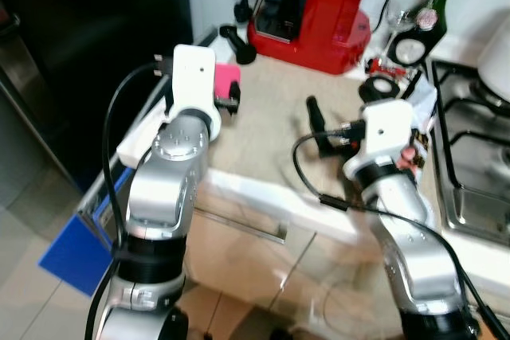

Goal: Restocking fridge

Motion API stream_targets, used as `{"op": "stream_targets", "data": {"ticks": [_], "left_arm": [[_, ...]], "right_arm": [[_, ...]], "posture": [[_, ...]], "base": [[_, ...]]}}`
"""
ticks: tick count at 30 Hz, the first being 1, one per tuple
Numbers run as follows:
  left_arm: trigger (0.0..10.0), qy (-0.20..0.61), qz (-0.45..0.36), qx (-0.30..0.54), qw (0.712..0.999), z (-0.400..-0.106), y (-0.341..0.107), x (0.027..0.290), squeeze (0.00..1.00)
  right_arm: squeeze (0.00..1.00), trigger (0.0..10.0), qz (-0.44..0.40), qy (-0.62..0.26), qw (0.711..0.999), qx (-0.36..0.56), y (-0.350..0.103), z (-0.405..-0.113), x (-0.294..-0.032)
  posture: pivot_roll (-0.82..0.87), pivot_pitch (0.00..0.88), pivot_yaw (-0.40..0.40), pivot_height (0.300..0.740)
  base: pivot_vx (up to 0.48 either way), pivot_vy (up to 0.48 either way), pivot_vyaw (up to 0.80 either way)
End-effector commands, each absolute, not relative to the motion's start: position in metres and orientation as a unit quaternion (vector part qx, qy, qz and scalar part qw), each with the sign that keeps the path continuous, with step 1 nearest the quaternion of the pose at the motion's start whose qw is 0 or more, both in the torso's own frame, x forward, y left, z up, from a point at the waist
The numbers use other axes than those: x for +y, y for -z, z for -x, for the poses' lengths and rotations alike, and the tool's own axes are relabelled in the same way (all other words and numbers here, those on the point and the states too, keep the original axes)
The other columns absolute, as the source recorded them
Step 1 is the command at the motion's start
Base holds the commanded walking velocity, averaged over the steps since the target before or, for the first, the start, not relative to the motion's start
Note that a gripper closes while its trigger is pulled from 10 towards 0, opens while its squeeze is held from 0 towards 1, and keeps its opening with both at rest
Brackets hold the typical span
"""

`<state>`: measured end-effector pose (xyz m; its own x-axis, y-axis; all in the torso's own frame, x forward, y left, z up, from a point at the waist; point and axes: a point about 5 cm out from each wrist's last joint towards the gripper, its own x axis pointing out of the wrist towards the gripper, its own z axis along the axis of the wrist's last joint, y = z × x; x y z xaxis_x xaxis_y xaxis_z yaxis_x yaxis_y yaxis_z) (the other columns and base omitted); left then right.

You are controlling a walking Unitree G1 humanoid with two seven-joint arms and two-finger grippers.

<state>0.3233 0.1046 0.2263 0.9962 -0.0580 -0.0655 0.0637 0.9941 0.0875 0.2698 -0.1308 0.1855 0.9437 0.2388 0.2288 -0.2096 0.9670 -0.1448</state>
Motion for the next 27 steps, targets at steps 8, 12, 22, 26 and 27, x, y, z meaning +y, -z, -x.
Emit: {"op": "stream_targets", "data": {"ticks": [8, 12, 22, 26, 27], "left_arm": [[10.0, 0.049, -0.055, 0.038, 0.997, -0.325, -0.225, 0.093, 0.00], [10.0, 0.050, -0.060, 0.047, 0.996, -0.325, -0.220, 0.092, 0.00], [10.0, 0.041, -0.042, 0.079, 0.995, -0.325, -0.205, 0.092, 0.00], [10.0, 0.041, -0.047, 0.076, 0.995, -0.326, -0.205, 0.092, 0.00], [10.0, 0.043, -0.048, 0.076, 0.995, -0.326, -0.204, 0.092, 0.00]], "right_arm": [[0.00, 10.0, 0.072, -0.162, 0.976, -0.124, -0.190, -0.257, -0.124], [0.00, 10.0, 0.066, -0.189, 0.970, -0.136, -0.196, -0.256, -0.113], [0.00, 10.0, 0.060, -0.190, 0.970, -0.140, -0.198, -0.255, -0.111], [0.00, 10.0, 0.058, -0.189, 0.970, -0.142, -0.199, -0.256, -0.110], [0.00, 10.0, 0.056, -0.189, 0.970, -0.144, -0.200, -0.256, -0.110]], "posture": [[0.00, 0.045, -0.050, 0.740], [-0.01, 0.042, -0.046, 0.740], [-0.01, 0.045, -0.042, 0.740], [-0.01, 0.044, -0.042, 0.740], [-0.01, 0.041, -0.039, 0.740]], "base": [[0.000, 0.000, 0.00], [0.000, 0.000, 0.00], [0.000, 0.000, 0.00], [0.000, 0.000, 0.00], [0.000, 0.000, 0.00]]}}
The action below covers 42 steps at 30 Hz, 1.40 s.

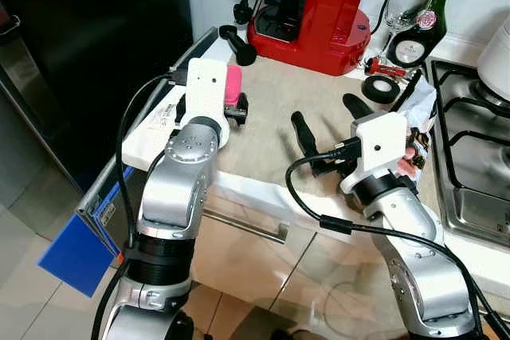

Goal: Restocking fridge

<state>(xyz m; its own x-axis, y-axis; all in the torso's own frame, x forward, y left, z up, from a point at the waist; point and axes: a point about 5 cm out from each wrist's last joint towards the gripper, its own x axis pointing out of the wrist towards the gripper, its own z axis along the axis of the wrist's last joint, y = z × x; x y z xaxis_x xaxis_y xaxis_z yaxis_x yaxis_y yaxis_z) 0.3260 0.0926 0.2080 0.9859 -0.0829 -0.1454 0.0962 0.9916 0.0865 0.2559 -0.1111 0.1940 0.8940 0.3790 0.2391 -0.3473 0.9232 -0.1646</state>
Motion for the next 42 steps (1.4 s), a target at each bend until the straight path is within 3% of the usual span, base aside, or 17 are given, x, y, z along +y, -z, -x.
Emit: {"op": "stream_targets", "data": {"ticks": [1, 5, 11, 24, 25, 26, 42], "left_arm": [[10.0, 0.044, -0.049, 0.077, 0.995, -0.326, -0.203, 0.092, 0.00], [10.0, 0.044, -0.050, 0.080, 0.995, -0.328, -0.200, 0.092, 0.00], [10.0, 0.045, -0.056, 0.078, 0.994, -0.334, -0.198, 0.092, 0.00], [10.0, 0.058, -0.047, 0.064, 0.995, -0.344, -0.195, 0.091, 0.00], [1.8, 0.059, -0.046, 0.065, 0.995, -0.346, -0.195, 0.091, 0.00], [0.0, 0.058, -0.044, 0.065, 0.995, -0.347, -0.194, 0.092, 0.00], [0.0, 0.066, -0.021, 0.080, 0.994, -0.355, -0.184, 0.096, 0.00]], "right_arm": [[0.00, 10.0, 0.052, -0.191, 0.969, -0.147, -0.202, -0.255, -0.110], [0.00, 10.0, 0.040, -0.204, 0.967, -0.147, -0.204, -0.253, -0.110], [0.00, 10.0, 0.049, -0.291, 0.952, -0.085, -0.189, -0.243, -0.115], [0.00, 10.0, 0.102, -0.294, 0.946, -0.093, -0.190, -0.247, -0.132], [0.00, 10.0, 0.102, -0.292, 0.946, -0.095, -0.190, -0.247, -0.132], [0.00, 10.0, 0.102, -0.291, 0.946, -0.096, -0.190, -0.247, -0.132], [0.00, 10.0, 0.068, -0.289, 0.950, -0.092, -0.186, -0.243, -0.124]], "posture": [[-0.01, 0.040, -0.038, 0.740], [-0.01, 0.035, -0.037, 0.740], [-0.03, 0.015, -0.037, 0.740], [-0.04, 0.000, -0.037, 0.740], [-0.04, 0.000, -0.036, 0.740], [-0.04, 0.000, -0.036, 0.740], [-0.04, 0.002, -0.038, 0.740]], "base": [[0.000, 0.000, 0.00], [0.000, 0.000, 0.00], [0.000, 0.000, 0.00], [0.000, 0.000, 0.00], [0.000, 0.000, 0.00], [0.000, 0.000, 0.00], [0.000, 0.000, 0.00]]}}
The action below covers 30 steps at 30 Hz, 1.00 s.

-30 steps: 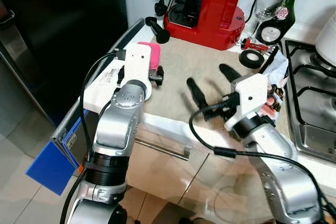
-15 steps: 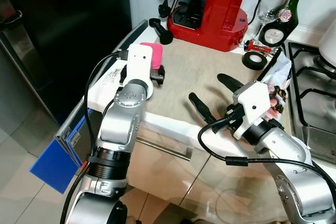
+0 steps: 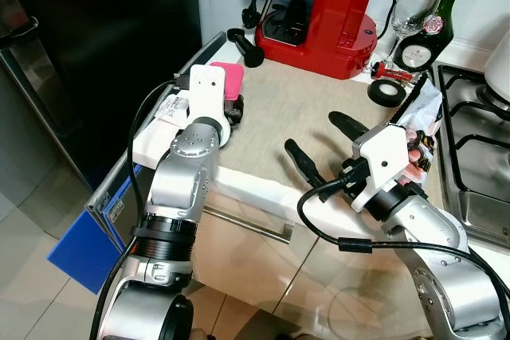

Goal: Restocking fridge

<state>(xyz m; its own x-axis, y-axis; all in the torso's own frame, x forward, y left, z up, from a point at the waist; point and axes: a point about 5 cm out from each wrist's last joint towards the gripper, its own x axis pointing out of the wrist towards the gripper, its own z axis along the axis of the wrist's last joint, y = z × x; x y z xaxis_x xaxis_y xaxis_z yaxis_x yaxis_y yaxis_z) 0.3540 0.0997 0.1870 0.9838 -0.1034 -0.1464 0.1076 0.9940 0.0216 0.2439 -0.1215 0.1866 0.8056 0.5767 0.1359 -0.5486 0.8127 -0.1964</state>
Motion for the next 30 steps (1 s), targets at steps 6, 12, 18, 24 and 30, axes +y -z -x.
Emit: {"op": "stream_targets", "data": {"ticks": [6, 12, 18, 24, 30], "left_arm": [[0.0, 0.086, 0.006, 0.075, 0.993, -0.354, -0.182, 0.091, 0.00], [0.0, 0.103, 0.014, 0.063, 0.993, -0.355, -0.184, 0.082, 0.00], [0.0, 0.127, 0.016, 0.020, 0.992, -0.355, -0.196, 0.076, 0.00], [0.0, 0.129, -0.005, -0.101, 0.986, -0.357, -0.243, 0.090, 0.00], [0.0, 0.139, -0.017, -0.153, 0.978, -0.350, -0.257, 0.112, 0.00]], "right_arm": [[0.00, 10.0, 0.055, -0.278, 0.955, -0.088, -0.186, -0.244, -0.124], [0.00, 10.0, 0.055, -0.263, 0.960, -0.084, -0.184, -0.245, -0.128], [0.00, 10.0, 0.047, -0.231, 0.968, -0.085, -0.182, -0.248, -0.130], [0.00, 10.0, 0.029, -0.178, 0.977, -0.111, -0.191, -0.259, -0.135], [0.00, 10.0, 0.038, -0.185, 0.974, -0.124, -0.195, -0.261, -0.136]], "posture": [[-0.06, 0.000, -0.037, 0.740], [-0.08, 0.000, -0.030, 0.740], [-0.10, 0.000, -0.027, 0.740], [-0.08, 0.000, -0.022, 0.740], [-0.06, 0.000, -0.020, 0.740]], "base": [[0.000, 0.000, 0.00], [0.000, 0.000, 0.00], [0.000, 0.000, 0.00], [0.000, 0.000, 0.00], [0.000, 0.000, 0.00]]}}
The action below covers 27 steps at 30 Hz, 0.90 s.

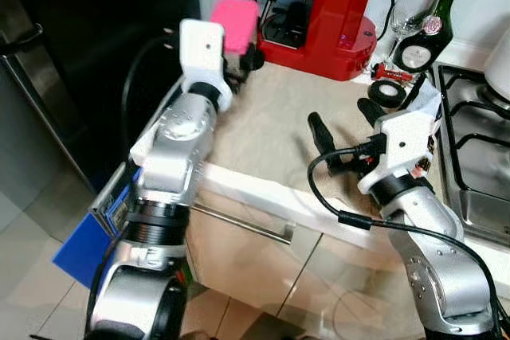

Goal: Restocking fridge

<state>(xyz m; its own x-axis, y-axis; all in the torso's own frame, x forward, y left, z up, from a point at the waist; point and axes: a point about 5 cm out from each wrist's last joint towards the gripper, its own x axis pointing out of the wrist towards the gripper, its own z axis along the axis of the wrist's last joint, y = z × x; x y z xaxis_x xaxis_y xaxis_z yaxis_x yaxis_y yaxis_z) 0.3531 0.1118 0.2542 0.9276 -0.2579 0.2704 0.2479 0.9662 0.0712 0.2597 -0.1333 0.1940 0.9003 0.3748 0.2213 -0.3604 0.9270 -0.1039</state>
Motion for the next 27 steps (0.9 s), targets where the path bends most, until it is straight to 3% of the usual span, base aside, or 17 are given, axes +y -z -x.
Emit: {"op": "stream_targets", "data": {"ticks": [1, 4, 9, 13, 20, 21, 27], "left_arm": [[0.0, 0.141, -0.020, -0.162, 0.977, -0.348, -0.258, 0.114, 0.00], [0.0, 0.132, -0.015, -0.196, 0.972, -0.333, -0.262, 0.128, 0.00], [0.0, 0.134, -0.027, -0.212, 0.968, -0.319, -0.257, 0.130, 0.00], [0.0, 0.146, 0.001, -0.201, 0.969, -0.304, -0.241, 0.121, 0.00], [0.0, 0.159, 0.019, -0.183, 0.970, -0.296, -0.224, 0.109, 0.00], [10.0, 0.159, 0.017, -0.183, 0.970, -0.296, -0.223, 0.109, 0.00], [10.0, 0.138, 0.030, -0.184, 0.973, -0.300, -0.222, 0.113, 0.00]], "right_arm": [[0.00, 10.0, 0.039, -0.186, 0.974, -0.125, -0.195, -0.261, -0.136], [0.00, 10.0, 0.040, -0.188, 0.971, -0.138, -0.197, -0.261, -0.134], [0.00, 10.0, 0.040, -0.152, 0.975, -0.155, -0.200, -0.263, -0.139], [0.00, 10.0, 0.054, -0.026, 0.985, -0.162, -0.205, -0.280, -0.158], [0.00, 10.0, 0.036, -0.011, 0.983, -0.182, -0.207, -0.288, -0.154], [0.00, 10.0, 0.036, -0.010, 0.983, -0.181, -0.206, -0.288, -0.154], [0.00, 10.0, 0.031, -0.010, 0.985, -0.170, -0.198, -0.292, -0.147]], "posture": [[-0.06, 0.000, -0.021, 0.740], [-0.02, 0.000, -0.035, 0.740], [0.00, 0.000, -0.041, 0.740], [0.01, 0.000, -0.036, 0.740], [0.01, 0.000, -0.036, 0.740], [0.01, 0.000, -0.036, 0.740], [0.01, 0.000, -0.057, 0.740]], "base": [[0.000, 0.000, 0.00], [0.000, 0.000, 0.00], [0.000, 0.000, 0.00], [0.000, 0.000, 0.00], [0.000, 0.000, 0.00], [0.000, 0.000, 0.00], [0.000, 0.000, -0.08]]}}
